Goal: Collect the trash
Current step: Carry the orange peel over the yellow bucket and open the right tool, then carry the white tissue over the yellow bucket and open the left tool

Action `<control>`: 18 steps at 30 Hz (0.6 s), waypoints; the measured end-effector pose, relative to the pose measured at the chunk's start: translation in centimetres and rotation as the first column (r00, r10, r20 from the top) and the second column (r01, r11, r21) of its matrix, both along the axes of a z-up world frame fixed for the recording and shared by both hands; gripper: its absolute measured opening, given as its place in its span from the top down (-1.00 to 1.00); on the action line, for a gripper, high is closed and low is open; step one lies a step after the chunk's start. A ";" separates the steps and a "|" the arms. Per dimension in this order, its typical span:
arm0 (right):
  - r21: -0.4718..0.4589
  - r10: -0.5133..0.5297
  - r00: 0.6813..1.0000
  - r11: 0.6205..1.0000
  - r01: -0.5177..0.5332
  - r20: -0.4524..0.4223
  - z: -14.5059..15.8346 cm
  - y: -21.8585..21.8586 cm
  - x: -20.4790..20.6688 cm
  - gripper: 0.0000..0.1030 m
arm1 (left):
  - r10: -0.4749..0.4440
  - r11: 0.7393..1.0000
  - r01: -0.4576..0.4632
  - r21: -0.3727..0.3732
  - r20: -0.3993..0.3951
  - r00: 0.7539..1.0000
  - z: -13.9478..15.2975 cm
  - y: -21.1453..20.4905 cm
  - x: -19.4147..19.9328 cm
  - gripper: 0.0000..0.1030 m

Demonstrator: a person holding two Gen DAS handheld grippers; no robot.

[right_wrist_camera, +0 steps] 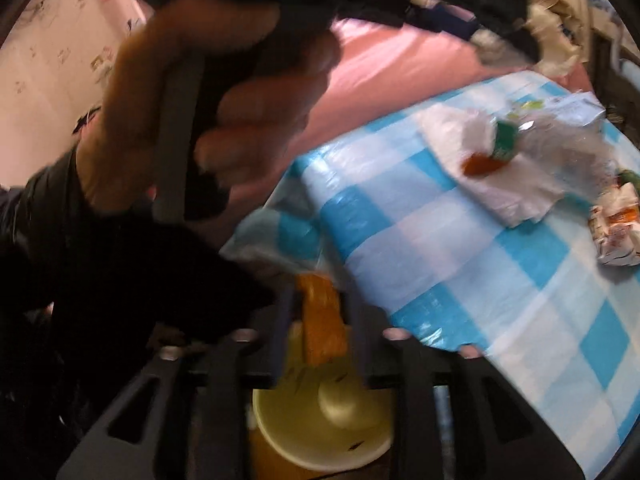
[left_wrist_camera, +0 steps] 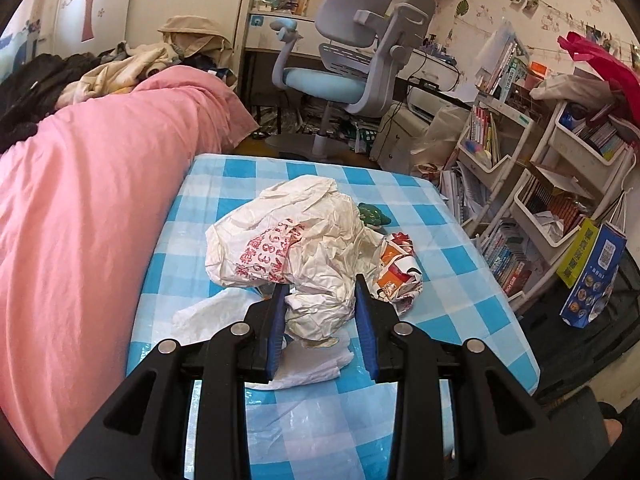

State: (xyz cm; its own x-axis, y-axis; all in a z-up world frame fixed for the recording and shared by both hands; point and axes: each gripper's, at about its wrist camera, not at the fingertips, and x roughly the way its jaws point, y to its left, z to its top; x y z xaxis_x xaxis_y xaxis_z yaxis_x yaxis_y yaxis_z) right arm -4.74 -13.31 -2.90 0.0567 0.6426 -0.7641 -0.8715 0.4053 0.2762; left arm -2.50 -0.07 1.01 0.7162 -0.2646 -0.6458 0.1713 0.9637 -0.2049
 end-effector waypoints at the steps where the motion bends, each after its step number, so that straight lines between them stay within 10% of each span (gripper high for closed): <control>1: 0.000 0.000 1.000 1.000 0.000 0.008 0.1 0.0 -0.1 -0.05 | 0.001 1.000 -0.001 0.001 0.001 1.000 0.0 0.0 0.0 0.41; 18: -0.063 -0.242 0.961 0.966 0.252 0.137 0.8 -3.0 3.9 -0.24 | 0.000 0.997 -0.002 0.077 0.023 1.000 0.4 -0.9 -0.9 0.41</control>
